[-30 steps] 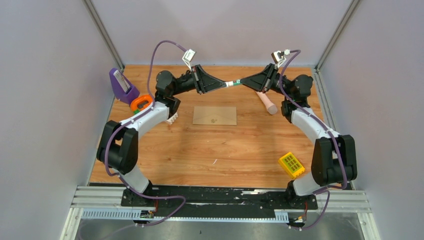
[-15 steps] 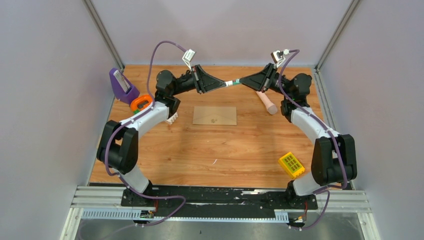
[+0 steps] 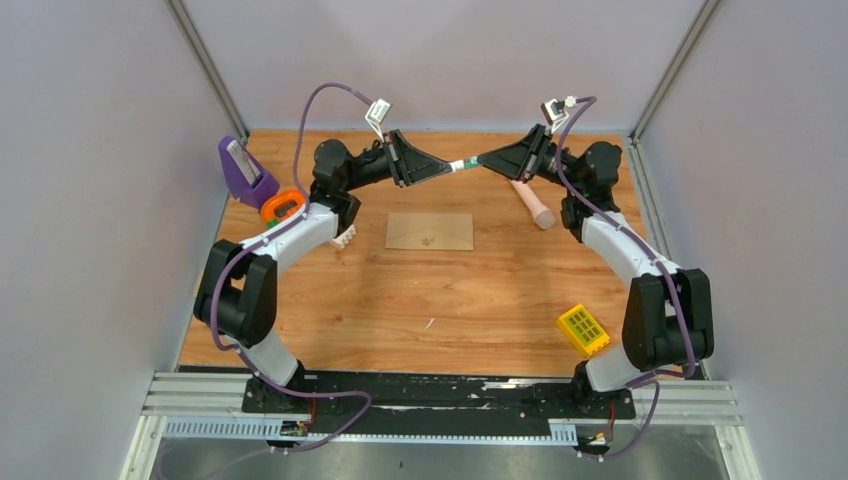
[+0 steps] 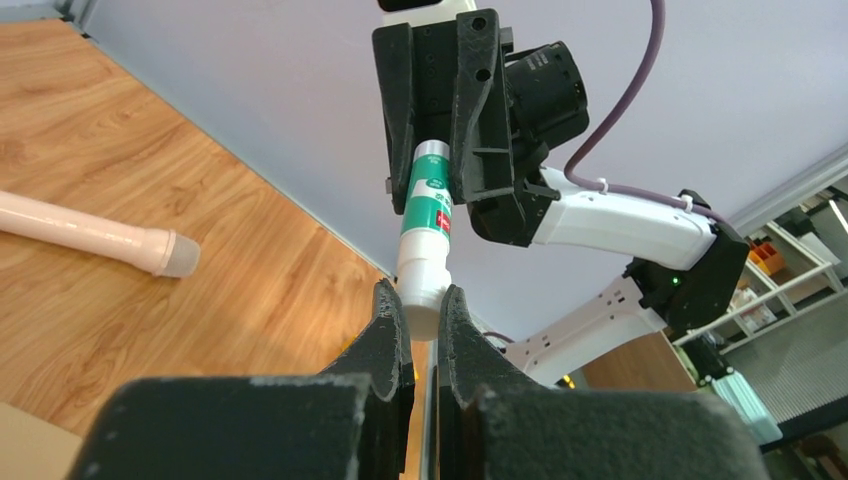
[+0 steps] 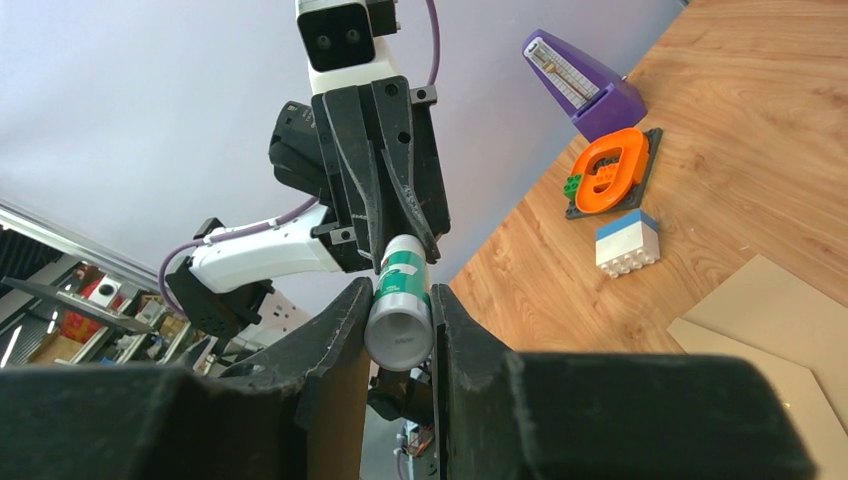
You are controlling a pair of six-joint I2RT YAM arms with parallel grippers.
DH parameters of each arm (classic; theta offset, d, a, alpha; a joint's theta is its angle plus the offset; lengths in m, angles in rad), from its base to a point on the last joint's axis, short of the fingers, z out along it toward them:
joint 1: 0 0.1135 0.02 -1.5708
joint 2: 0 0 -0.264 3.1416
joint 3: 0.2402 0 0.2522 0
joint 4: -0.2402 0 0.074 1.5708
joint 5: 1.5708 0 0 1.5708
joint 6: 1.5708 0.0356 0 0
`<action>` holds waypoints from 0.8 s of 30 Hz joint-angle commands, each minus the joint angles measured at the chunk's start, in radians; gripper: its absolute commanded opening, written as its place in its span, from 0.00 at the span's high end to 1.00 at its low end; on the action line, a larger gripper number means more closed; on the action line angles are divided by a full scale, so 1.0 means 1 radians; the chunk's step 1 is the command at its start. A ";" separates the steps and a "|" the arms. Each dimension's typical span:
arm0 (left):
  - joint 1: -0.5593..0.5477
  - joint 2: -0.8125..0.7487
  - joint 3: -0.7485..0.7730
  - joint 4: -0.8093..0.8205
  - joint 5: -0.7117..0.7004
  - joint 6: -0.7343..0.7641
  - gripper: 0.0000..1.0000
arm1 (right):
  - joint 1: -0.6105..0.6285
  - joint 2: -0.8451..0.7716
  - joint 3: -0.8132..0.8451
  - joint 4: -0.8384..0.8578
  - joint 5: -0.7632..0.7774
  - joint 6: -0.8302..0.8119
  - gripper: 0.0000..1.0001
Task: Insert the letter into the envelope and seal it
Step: Close the solid glue cap on the solid glue.
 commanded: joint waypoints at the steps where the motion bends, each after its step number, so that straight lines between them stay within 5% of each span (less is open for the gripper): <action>1: -0.042 0.009 0.029 -0.018 0.023 0.034 1.00 | 0.058 0.013 0.039 -0.040 -0.003 -0.041 1.00; 24: 0.014 -0.012 0.007 0.015 -0.027 -0.018 1.00 | 0.074 -0.007 -0.001 -0.024 0.001 -0.033 1.00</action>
